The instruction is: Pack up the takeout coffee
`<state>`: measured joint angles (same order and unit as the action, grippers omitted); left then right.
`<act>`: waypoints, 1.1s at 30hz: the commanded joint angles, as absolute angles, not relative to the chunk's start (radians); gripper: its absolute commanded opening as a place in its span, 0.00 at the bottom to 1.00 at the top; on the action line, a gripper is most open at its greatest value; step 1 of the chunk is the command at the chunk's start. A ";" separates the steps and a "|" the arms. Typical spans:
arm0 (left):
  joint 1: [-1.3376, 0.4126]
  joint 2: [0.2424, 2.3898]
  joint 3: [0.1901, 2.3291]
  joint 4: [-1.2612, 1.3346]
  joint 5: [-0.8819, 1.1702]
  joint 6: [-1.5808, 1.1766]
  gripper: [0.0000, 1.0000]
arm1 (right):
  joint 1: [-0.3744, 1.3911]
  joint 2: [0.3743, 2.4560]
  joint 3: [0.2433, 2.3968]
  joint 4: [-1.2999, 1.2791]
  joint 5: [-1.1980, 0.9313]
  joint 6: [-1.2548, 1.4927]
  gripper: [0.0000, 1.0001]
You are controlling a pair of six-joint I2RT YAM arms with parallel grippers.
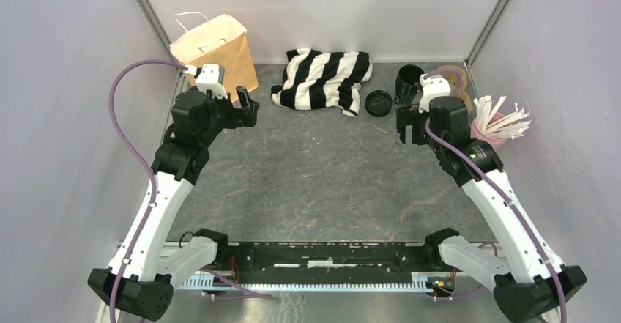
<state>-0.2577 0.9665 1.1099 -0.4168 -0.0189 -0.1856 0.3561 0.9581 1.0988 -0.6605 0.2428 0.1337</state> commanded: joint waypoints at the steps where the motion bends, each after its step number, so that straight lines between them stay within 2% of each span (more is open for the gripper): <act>1: -0.269 0.956 1.077 -0.295 0.073 -0.271 0.99 | 0.345 1.027 1.106 -0.597 0.192 0.142 0.98; 9: -0.309 0.971 1.065 -0.309 0.097 -0.263 0.99 | 0.289 1.219 1.203 -0.535 0.174 0.188 0.98; 19: -0.325 1.017 1.077 -0.306 0.110 -0.263 1.00 | 0.104 1.560 1.525 -0.483 0.051 0.239 0.87; 22: -0.325 1.035 1.085 -0.322 0.117 -0.261 1.00 | 0.068 1.667 1.617 -0.457 -0.043 0.240 0.85; 26: -0.326 1.054 1.094 -0.335 0.118 -0.257 1.00 | 0.026 1.811 1.752 -0.447 -0.151 0.259 0.75; 33: -0.343 1.104 1.125 -0.339 0.124 -0.243 1.00 | 0.006 1.962 1.853 -0.388 -0.348 0.304 0.66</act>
